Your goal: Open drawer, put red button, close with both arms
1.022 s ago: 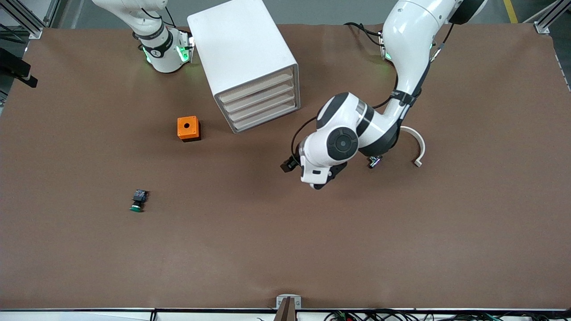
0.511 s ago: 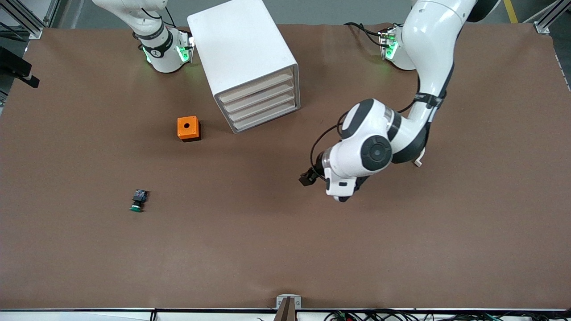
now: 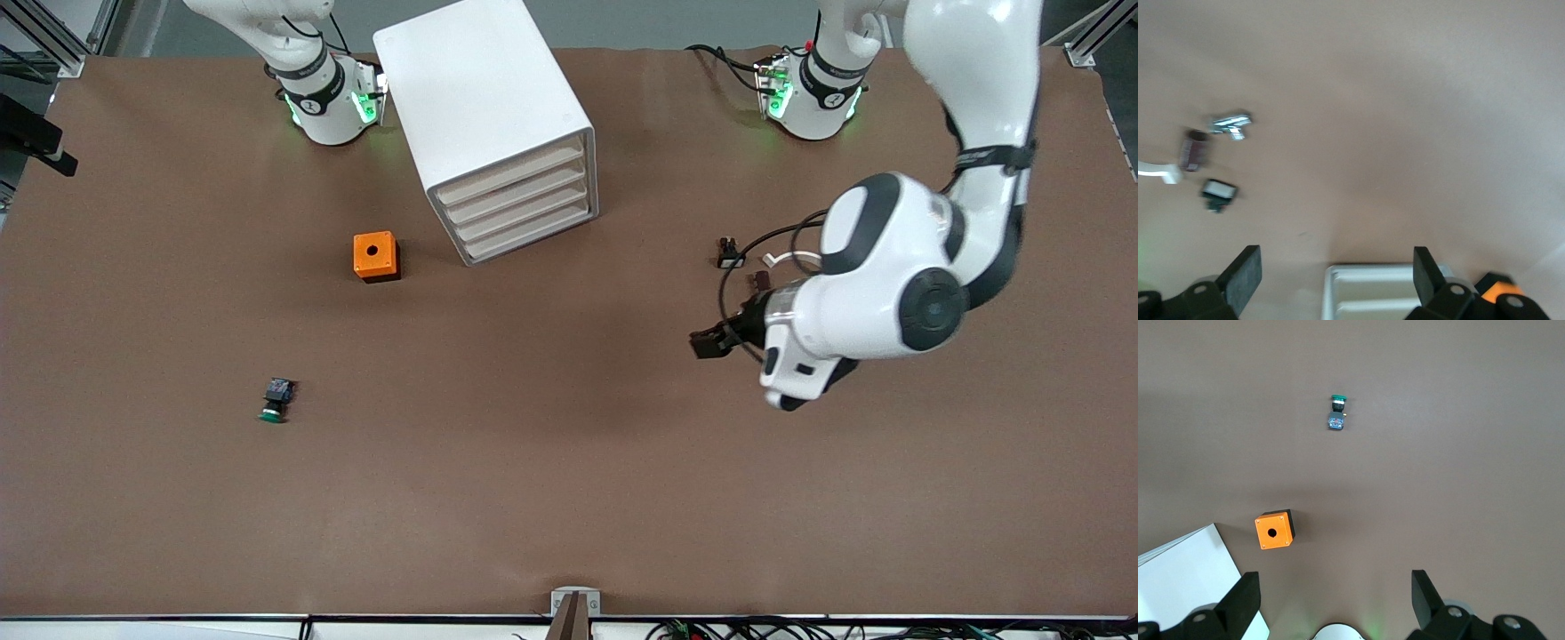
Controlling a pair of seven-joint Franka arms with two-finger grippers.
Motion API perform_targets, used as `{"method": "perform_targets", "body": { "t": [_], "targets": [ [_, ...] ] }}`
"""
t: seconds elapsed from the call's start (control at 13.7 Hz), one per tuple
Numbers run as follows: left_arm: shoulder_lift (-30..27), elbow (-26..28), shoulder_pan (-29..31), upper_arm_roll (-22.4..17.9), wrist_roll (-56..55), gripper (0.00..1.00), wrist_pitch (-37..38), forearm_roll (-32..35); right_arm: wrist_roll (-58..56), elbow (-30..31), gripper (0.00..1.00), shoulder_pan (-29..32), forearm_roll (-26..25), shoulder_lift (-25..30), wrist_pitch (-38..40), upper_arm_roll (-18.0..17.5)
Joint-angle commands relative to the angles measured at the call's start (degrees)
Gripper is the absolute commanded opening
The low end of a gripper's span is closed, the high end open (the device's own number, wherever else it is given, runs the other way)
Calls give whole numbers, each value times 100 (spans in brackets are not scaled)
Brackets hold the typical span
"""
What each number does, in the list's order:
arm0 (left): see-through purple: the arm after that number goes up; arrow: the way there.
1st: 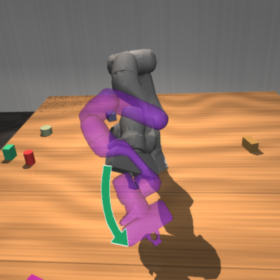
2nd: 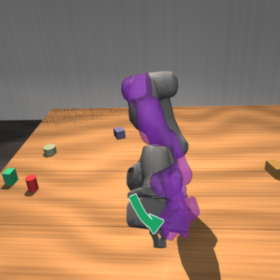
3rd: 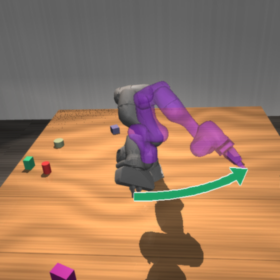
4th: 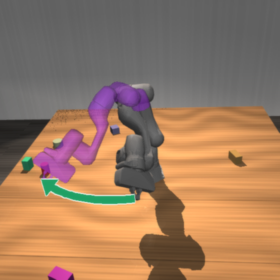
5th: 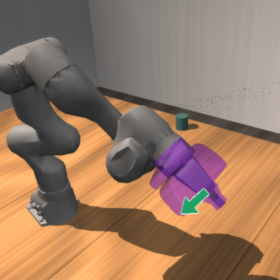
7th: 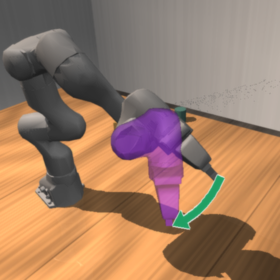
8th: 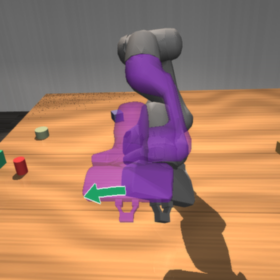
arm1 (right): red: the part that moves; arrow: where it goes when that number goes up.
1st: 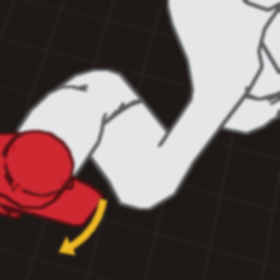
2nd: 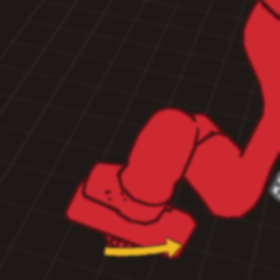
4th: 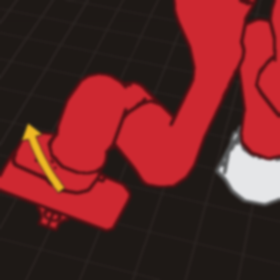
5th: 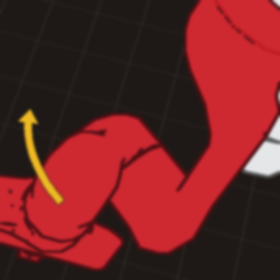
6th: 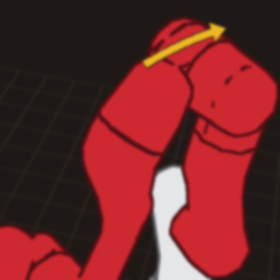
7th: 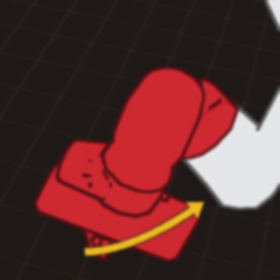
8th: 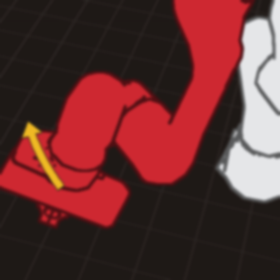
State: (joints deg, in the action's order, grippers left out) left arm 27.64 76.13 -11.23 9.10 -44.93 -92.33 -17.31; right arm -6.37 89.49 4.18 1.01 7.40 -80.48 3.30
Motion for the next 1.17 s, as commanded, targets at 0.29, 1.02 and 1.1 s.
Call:
{"method": "perform_targets", "body": {
  "t": [0.29, 1.02, 1.1],
  "targets": [
    [-1162, 620, 918, 66, 1940, 100, 980, 764, 109, 34, 100, 127, -75, 95, 6, -110],
    [-3492, 3249, 2195, 48, 4281, 100, -117, 1036, 400, 51, 100, -74, -258, 87, -11, -241],
    [-3546, 3320, 2195, 39, 4317, 100, -232, 1071, 409, 78, 100, -101, -329, 95, -3, -285]
  ]
}}
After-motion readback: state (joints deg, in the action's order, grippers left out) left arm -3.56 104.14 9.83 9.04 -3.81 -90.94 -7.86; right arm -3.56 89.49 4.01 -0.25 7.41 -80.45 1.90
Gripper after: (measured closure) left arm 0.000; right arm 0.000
